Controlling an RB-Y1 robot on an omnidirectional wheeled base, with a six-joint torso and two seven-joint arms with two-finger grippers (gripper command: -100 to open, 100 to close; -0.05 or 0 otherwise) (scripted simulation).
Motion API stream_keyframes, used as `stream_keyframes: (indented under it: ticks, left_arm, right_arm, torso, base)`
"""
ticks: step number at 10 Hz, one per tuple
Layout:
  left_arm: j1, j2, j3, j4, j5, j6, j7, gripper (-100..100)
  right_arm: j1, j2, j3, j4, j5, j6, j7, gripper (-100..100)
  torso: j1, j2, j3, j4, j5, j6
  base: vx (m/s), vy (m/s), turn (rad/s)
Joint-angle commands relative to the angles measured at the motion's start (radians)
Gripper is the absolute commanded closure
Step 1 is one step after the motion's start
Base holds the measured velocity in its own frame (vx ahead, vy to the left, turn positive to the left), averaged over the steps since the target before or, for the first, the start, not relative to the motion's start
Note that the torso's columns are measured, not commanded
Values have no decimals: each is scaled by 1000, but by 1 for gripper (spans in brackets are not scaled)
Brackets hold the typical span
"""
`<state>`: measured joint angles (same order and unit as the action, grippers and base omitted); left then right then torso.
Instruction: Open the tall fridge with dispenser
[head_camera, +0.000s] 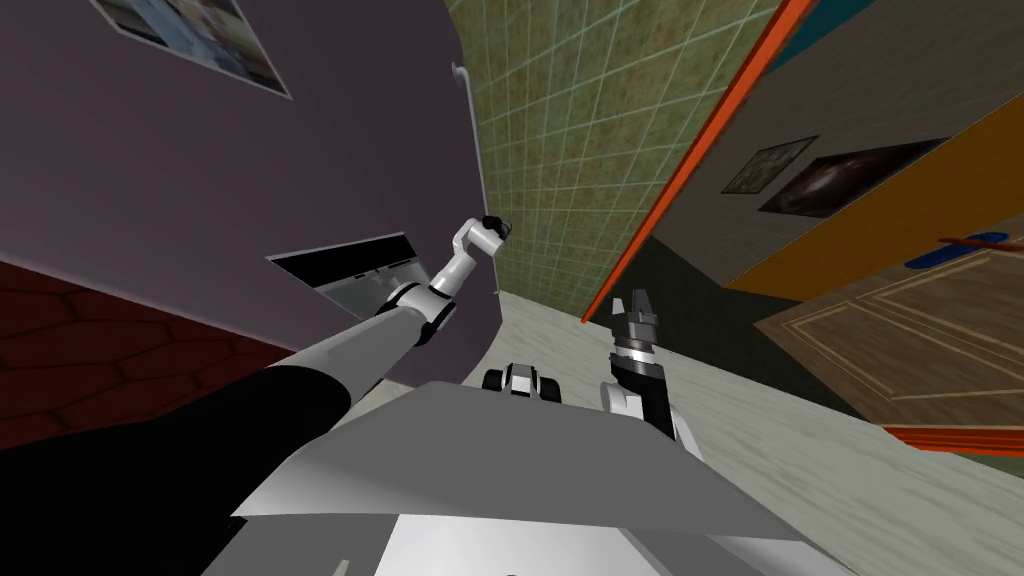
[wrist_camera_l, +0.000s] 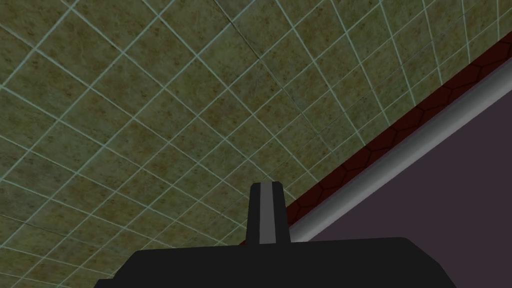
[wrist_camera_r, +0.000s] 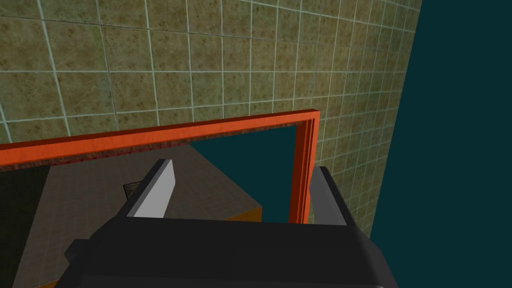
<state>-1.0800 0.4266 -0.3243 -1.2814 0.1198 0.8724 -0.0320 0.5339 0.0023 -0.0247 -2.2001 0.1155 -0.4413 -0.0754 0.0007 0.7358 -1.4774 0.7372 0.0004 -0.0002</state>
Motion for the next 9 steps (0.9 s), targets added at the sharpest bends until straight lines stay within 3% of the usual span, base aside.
stream_keyframes:
  ticks: [1,3,4,5,9]
  left_arm:
    - [-13,-26,-29,-28,38,2,-14,100]
    - [-20,-48,-52,-55,61,7,-21,100]
    - [-10,-39,-45,-58,52,11,-17,100]
    - [-5,-26,-34,-30,49,22,-18,-100]
    - [6,-1,-11,18,40,44,-18,-100]
  right_arm:
    - [0,0,0,0,0,0,0,0]
    - [0,0,0,0,0,0,0,0]
    - [0,0,0,0,0,0,0,0]
    - [0,0,0,0,0,0,0,0]
    - [1,0,0,0,0,0,0,0]
  torso:
    - [-2,-2,-1,-1,-1,0]
    - [-1,1,0,0,-1,0]
    - [-1,4,2,1,-1,0]
    - [-1,-1,0,0,0,-1]
    - [-2,1,0,0,-1,0]
  base:
    - [-173,10,-119]
    - [-198,6,-83]
    - [-98,-6,-23]
    - [97,11,72]
    - [171,6,50]
